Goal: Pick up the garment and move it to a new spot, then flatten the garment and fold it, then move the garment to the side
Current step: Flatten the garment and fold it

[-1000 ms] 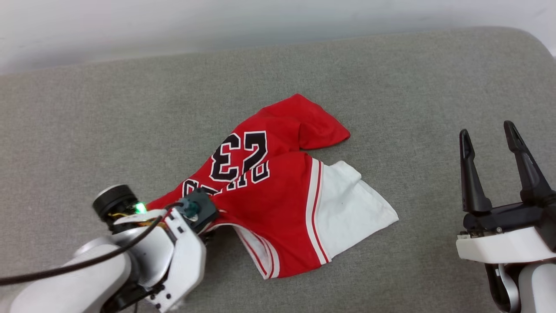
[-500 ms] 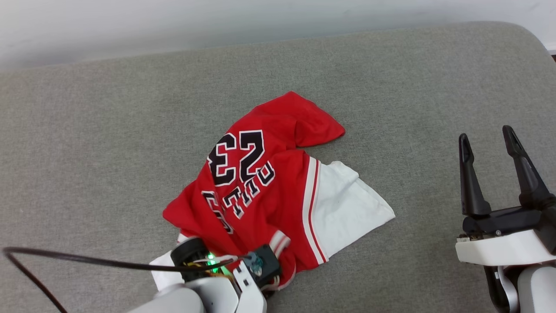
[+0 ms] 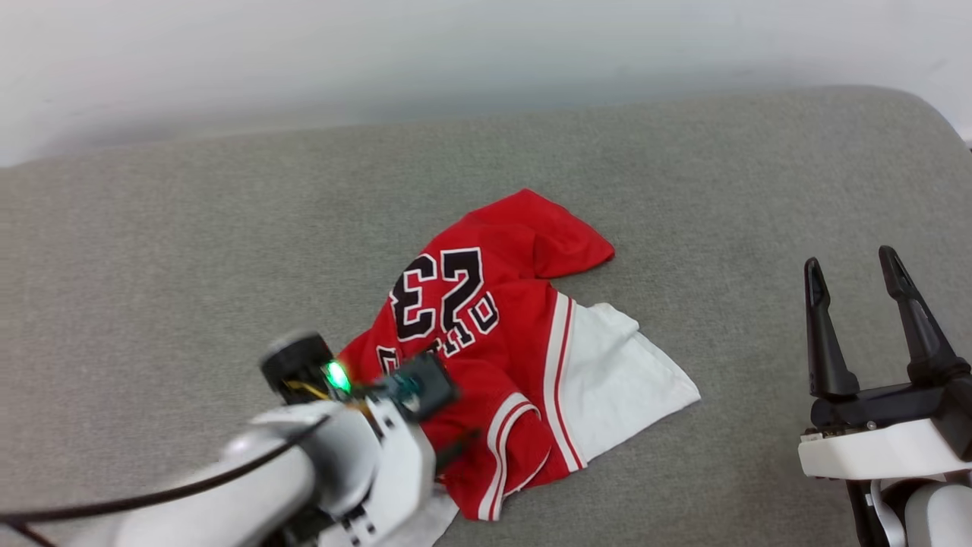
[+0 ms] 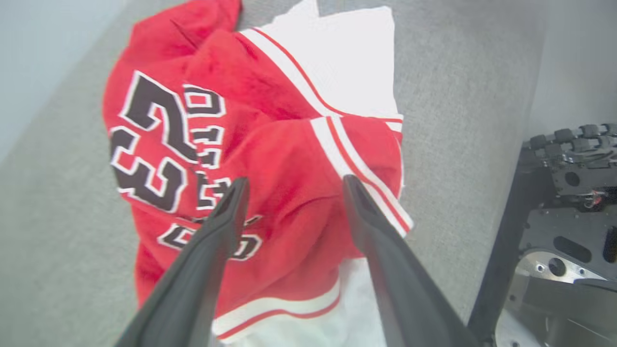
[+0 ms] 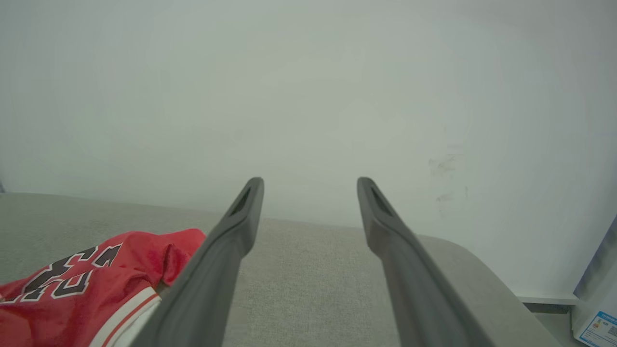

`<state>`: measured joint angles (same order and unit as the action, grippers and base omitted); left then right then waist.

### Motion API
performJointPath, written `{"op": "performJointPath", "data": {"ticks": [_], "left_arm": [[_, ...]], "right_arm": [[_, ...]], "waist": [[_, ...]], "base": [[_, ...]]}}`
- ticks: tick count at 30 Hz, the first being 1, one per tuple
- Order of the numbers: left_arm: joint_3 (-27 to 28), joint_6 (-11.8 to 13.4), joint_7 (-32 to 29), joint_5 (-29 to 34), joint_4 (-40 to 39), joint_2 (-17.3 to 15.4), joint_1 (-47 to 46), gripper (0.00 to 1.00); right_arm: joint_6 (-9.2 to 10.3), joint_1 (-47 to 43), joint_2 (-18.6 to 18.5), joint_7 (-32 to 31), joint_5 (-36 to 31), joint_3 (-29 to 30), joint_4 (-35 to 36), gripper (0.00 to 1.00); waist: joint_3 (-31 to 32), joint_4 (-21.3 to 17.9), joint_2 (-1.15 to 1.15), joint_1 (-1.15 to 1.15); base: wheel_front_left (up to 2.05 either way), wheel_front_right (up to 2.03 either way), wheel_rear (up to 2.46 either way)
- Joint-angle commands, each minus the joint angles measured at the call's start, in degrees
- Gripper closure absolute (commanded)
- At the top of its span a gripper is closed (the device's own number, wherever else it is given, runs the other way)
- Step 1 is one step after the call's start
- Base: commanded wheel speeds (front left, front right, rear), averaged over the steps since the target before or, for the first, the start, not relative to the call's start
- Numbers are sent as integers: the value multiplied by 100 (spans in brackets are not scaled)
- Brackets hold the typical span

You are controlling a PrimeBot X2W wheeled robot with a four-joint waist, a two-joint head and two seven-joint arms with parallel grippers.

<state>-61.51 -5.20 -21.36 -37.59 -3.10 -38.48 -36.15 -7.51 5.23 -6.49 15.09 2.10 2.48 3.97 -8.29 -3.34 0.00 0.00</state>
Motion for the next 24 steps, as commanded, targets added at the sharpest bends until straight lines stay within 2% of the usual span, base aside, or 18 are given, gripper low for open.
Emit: {"op": "performJointPath", "data": {"ticks": [1,9,11,15,18,24], "left_arm": [[45,43,-21,18,-53,-60,-86,0],[708,335,-509,-330,-720,-954,-491,0],[768,370,-747,-417,-757,-1210,-536,0],[756,361,-1149,-802,-761,-1479,-349,0],[635,290,-1409,-949,-670,-1637,-222,0],[272,193,-1750,-774,-394,-1599,-90,0]], "right_arm": [[4,-54,24,11,23,-3,7,0],[4,-19,76,11,39,-42,51,0],[4,21,86,12,39,-61,61,0],[4,103,90,12,64,-77,73,0],[4,157,91,11,54,-86,87,0],[4,272,64,11,48,-81,113,0]], "waist": [[68,72,0,0],[75,174,0,0],[35,163,0,0],[-58,118,0,0],[-149,68,0,0],[-378,-6,0,0]], "base": [[0,0,0],[0,0,0],[0,0,0],[0,0,0],[0,0,0],[0,0,0]]}}
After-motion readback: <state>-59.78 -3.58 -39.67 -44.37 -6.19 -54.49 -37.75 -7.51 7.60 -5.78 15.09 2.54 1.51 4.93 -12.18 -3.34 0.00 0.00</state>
